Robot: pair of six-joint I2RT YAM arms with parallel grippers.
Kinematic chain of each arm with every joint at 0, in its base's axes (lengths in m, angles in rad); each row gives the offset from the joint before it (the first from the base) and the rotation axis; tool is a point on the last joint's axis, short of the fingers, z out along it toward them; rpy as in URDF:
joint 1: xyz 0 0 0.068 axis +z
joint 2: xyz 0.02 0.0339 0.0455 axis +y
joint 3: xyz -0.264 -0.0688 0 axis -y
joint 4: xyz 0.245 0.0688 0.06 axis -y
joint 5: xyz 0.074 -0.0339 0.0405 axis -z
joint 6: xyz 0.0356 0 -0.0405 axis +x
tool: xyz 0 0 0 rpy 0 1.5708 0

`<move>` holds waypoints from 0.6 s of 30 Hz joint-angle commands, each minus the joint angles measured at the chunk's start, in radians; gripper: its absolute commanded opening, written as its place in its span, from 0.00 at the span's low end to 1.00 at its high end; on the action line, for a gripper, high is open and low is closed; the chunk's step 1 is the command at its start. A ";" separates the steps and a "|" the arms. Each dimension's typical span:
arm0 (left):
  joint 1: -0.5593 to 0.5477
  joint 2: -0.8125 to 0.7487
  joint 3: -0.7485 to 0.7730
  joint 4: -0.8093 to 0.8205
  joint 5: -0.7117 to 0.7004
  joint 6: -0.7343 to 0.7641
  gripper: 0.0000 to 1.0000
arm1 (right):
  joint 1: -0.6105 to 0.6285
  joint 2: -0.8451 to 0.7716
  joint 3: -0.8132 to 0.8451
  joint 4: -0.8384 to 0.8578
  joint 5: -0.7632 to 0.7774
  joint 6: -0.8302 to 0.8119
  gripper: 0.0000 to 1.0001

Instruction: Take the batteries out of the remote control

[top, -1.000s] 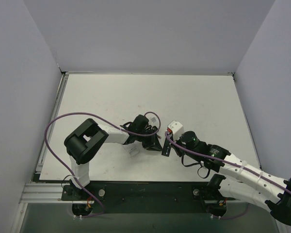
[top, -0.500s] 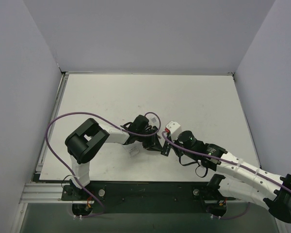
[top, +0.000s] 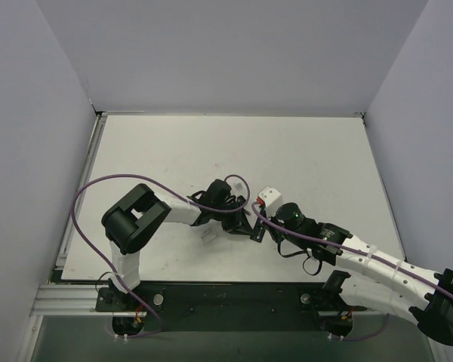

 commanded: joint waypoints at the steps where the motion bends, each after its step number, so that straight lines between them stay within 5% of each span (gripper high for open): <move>1: -0.017 0.023 -0.004 0.047 0.016 -0.004 0.24 | 0.013 -0.005 -0.026 0.024 0.030 0.047 0.00; 12: -0.017 0.027 0.000 0.023 0.002 0.002 0.24 | 0.009 -0.051 -0.048 0.011 0.054 0.129 0.00; 18: -0.017 0.030 -0.004 0.009 -0.005 -0.003 0.23 | -0.020 -0.093 -0.075 0.027 -0.070 0.095 0.00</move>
